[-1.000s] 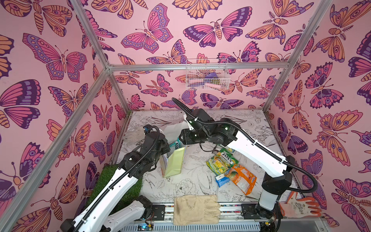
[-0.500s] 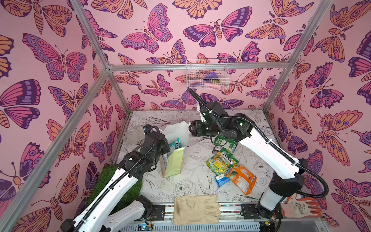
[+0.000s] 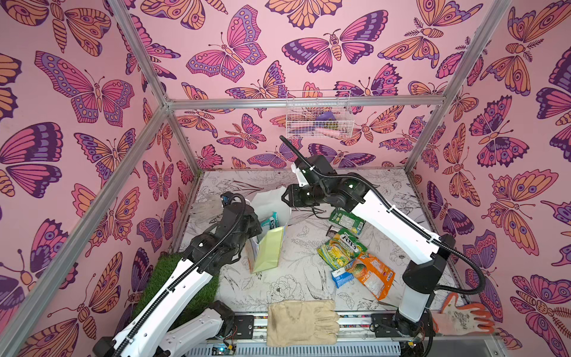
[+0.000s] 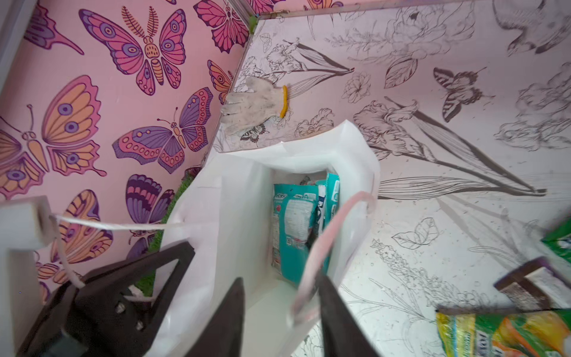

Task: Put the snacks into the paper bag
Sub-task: 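Withdraw the right gripper up and out of the bag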

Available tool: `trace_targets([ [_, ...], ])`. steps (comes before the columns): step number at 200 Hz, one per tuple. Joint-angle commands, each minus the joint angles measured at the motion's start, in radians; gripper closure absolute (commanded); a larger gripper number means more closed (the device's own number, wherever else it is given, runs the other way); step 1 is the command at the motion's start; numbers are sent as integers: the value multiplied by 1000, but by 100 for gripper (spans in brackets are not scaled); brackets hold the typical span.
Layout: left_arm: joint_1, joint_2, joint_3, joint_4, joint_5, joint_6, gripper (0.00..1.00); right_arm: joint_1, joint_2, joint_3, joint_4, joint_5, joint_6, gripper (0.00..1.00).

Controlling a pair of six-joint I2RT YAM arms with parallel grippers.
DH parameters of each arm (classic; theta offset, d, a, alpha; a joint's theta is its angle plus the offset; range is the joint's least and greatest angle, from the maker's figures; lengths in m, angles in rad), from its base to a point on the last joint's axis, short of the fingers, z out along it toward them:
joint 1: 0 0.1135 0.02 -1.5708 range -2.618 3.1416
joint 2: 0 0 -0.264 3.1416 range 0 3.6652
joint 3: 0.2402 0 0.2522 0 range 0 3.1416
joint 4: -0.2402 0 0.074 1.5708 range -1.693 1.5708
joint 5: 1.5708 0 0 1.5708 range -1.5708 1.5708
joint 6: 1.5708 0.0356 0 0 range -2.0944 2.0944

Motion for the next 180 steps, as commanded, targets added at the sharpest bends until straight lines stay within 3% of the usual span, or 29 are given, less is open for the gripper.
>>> trace_targets([
  [1, -6, -26, -2, 27, -12, 11, 100, -9, -10, -40, 81, -60, 16, 100],
  [24, -5, -30, -4, 29, -18, 13, 100, -9, -74, -105, 176, -84, 18, 100],
  [70, -1, 4, 40, 52, -26, 52, 100, -9, -193, -81, 210, -83, -51, 100],
  [103, 10, 47, 64, 74, -15, 73, 100, -10, -327, -266, 326, -93, -61, 100],
  [144, 22, 81, 22, 105, 33, 62, 100, -21, -404, -528, 313, -66, -35, 100],
  [180, 23, 96, 13, 123, 72, 49, 100, -45, -432, -584, 289, -77, -16, 100],
])
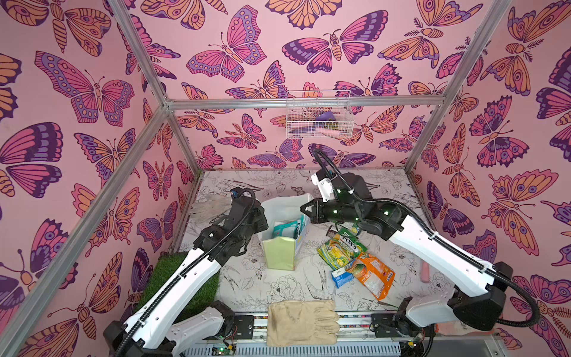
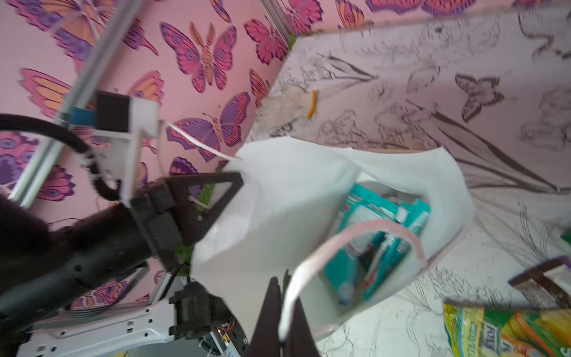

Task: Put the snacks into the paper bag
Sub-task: 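Withdraw the right gripper up and out of the bag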

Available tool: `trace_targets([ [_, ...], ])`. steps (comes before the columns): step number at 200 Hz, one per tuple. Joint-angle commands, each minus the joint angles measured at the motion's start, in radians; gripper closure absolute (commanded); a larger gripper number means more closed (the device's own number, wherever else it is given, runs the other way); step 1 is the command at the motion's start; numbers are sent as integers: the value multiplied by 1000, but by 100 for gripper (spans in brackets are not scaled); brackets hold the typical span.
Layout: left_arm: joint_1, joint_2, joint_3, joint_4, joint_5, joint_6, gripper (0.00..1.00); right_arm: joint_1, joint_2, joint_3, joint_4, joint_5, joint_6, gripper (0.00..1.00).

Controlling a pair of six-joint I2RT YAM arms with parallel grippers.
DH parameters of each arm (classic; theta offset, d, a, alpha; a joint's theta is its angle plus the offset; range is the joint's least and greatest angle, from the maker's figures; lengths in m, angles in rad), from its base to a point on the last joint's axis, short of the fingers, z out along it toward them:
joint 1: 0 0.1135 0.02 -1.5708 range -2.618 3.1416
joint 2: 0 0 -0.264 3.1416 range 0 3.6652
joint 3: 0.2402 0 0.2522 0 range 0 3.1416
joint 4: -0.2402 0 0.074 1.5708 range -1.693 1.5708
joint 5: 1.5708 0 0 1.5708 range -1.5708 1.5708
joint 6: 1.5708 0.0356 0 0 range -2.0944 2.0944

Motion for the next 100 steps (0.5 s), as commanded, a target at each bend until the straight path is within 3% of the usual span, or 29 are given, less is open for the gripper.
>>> trace_targets([
  [1, 9, -2, 0, 62, 16, 0, 100, -19, -16, -1, -9, 5, 11, 100],
  [70, 22, 0, 53, 60, -9, 46, 100, -28, 18, 128, -75, 15, -38, 95],
  [100, 31, 2, 40, 59, 7, 40, 100, -28, 13, 101, -69, 8, -33, 92],
])
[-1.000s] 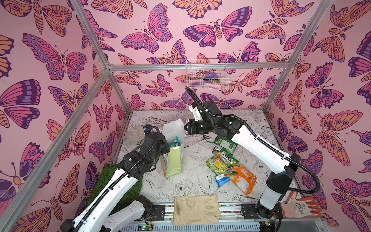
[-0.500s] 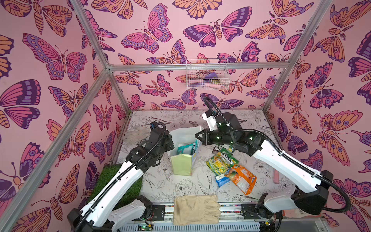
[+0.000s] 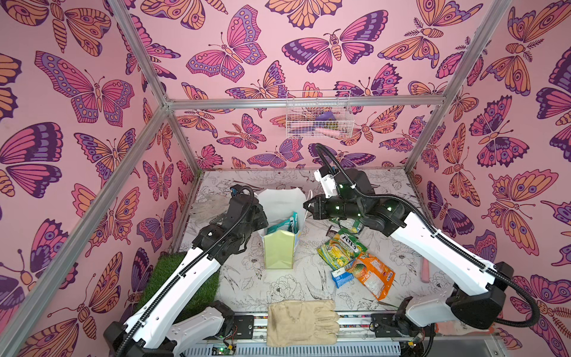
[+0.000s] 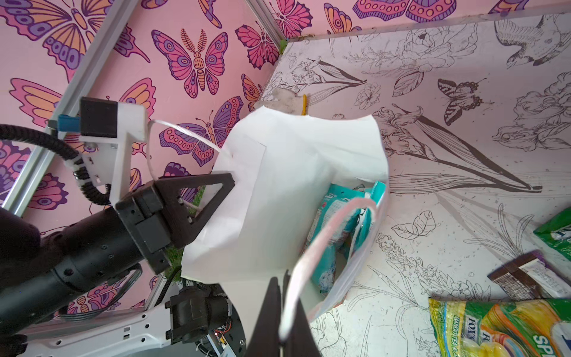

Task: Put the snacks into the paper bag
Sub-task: 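Withdraw the right gripper up and out of the bag, then move the right gripper over the orange Fox's Fruits packet and lower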

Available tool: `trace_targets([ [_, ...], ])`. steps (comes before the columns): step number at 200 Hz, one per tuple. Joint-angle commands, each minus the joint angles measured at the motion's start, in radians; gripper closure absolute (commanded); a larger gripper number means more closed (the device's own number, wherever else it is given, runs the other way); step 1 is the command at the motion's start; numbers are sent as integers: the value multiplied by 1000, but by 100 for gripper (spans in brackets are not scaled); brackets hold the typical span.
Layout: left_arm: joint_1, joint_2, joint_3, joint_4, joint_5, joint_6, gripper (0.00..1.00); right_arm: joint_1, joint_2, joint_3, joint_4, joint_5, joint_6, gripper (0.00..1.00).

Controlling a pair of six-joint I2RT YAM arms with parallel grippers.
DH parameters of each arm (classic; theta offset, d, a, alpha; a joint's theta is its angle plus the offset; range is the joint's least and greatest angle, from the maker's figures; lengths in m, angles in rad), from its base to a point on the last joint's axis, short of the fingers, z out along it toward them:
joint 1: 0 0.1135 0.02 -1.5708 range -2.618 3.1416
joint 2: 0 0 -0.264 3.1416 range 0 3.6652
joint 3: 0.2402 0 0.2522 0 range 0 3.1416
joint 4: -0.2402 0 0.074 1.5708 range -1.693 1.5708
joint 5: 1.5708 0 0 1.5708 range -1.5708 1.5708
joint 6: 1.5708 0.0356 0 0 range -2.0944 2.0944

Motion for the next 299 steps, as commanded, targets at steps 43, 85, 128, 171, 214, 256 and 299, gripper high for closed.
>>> trace_targets([
  [43, 10, -11, -30, 33, -5, -5, 100, -12, -20, -53, -39, -9, -6, 66],
  [85, 12, -25, -39, 33, -10, -8, 100, -11, -77, -69, -153, 119, 15, 39],
  [128, 12, -29, -48, 33, -12, -12, 100, -13, -163, -100, -255, 284, 55, 21],
  [171, 13, -39, -50, 33, -11, -12, 100, -45, -265, -181, -278, 348, 126, 1],
  [214, 15, -47, -50, 32, -11, -13, 100, -110, -348, -301, -317, 393, 220, 1],
  [256, 15, -46, -51, 33, -9, -13, 100, -176, -436, -495, -318, 394, 461, 1],
  [299, 15, -45, -51, 33, -5, -17, 100, -188, -512, -703, -316, 365, 759, 1],
])
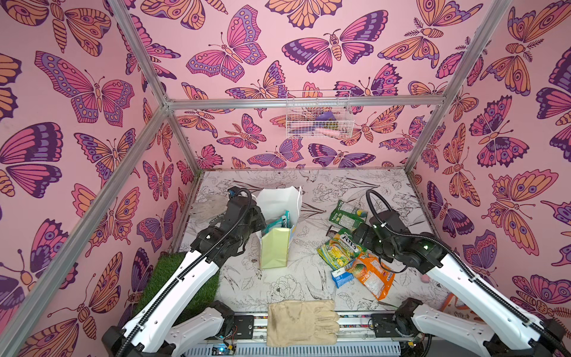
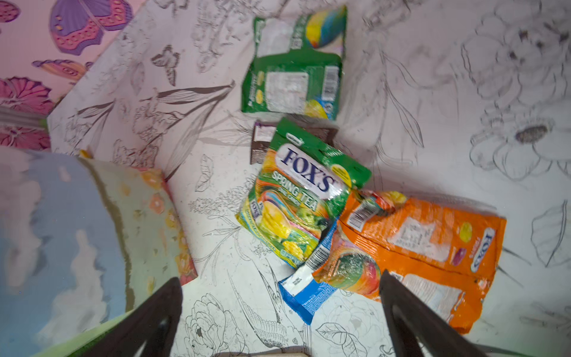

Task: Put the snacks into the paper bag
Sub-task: 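Move the right gripper over the orange Fox's Fruits packet and lower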

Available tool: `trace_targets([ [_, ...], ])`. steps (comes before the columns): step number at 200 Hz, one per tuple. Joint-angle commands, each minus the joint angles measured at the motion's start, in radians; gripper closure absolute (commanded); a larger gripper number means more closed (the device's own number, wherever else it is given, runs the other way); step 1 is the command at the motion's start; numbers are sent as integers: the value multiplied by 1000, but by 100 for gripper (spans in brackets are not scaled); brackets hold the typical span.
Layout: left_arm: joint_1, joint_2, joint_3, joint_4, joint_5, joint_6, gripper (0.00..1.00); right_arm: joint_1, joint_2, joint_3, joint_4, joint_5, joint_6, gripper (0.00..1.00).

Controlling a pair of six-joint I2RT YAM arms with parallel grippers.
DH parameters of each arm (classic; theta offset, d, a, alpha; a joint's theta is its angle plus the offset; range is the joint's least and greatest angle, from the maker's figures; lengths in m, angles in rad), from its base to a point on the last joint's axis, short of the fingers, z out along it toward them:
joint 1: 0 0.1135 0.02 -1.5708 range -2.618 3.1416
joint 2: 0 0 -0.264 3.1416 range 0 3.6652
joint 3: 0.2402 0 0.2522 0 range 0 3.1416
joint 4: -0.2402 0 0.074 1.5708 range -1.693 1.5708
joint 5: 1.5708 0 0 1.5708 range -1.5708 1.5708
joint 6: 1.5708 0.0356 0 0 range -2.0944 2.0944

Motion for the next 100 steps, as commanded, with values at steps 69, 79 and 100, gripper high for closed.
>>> trace_targets([
  [69, 8, -18, -19, 22, -1, -7, 100, -24, -163, -262, -38, -22, 513, 1],
  [79, 8, -18, -21, 22, -1, -9, 100, -27, -184, -285, -40, -19, 563, 1],
  [100, 8, -18, -22, 22, -1, -10, 100, -27, -242, -335, -38, -23, 671, 1],
])
